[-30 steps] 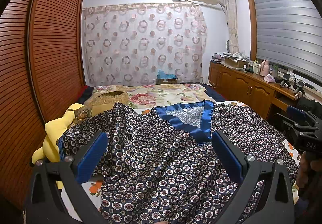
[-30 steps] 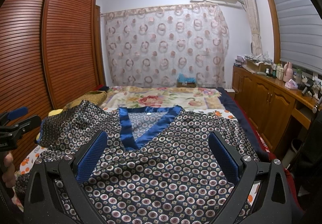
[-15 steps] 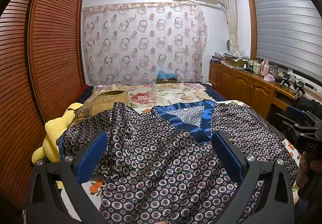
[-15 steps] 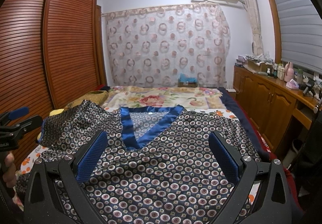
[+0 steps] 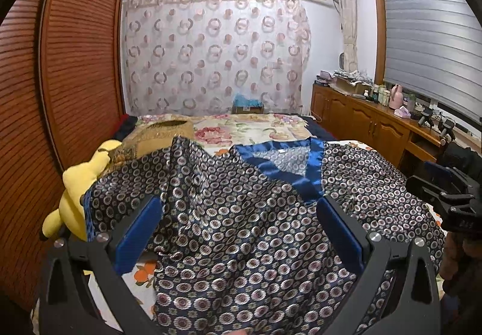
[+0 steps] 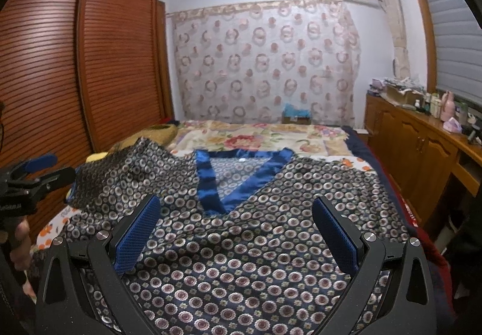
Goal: Fold small clothes
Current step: 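Grasp the robe's side edge with the left gripper and lift it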
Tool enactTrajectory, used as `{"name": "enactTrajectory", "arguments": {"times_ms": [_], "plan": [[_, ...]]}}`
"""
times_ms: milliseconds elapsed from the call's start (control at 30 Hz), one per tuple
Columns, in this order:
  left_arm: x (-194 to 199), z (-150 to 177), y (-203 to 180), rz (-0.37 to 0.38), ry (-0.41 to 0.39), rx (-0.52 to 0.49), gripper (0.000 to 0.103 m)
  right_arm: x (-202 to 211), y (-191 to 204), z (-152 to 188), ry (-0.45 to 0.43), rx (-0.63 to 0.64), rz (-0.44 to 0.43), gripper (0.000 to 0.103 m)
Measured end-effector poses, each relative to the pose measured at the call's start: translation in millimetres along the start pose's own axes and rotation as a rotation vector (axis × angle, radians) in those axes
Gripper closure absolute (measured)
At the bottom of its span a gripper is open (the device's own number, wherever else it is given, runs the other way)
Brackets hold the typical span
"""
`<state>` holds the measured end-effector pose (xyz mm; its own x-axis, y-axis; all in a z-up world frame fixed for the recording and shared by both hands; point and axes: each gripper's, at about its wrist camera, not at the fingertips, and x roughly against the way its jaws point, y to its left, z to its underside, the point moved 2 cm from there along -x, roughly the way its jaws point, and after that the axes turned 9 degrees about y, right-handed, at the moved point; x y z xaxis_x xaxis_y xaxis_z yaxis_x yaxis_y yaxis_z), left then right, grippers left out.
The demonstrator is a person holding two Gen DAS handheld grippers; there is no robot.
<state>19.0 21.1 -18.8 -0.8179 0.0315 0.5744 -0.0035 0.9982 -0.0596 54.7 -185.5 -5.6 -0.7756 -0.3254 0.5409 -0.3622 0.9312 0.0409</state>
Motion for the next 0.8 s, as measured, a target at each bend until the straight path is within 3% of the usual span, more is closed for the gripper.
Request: {"name": "enactTrajectory", "arguments": {"times_ms": [533,800], "plan": [[-17.0,16.7,109.6,-0.091,0.09,0.086,0.0,-48.9,33.3,10.4,0.136,0.09,-0.167,0.001],[-51.6,27.2,165.9,-0.061,0.205,0.156,0.009,-69.3,48.2,10.2,0.174,0.144,-0.192,0.001]]}}
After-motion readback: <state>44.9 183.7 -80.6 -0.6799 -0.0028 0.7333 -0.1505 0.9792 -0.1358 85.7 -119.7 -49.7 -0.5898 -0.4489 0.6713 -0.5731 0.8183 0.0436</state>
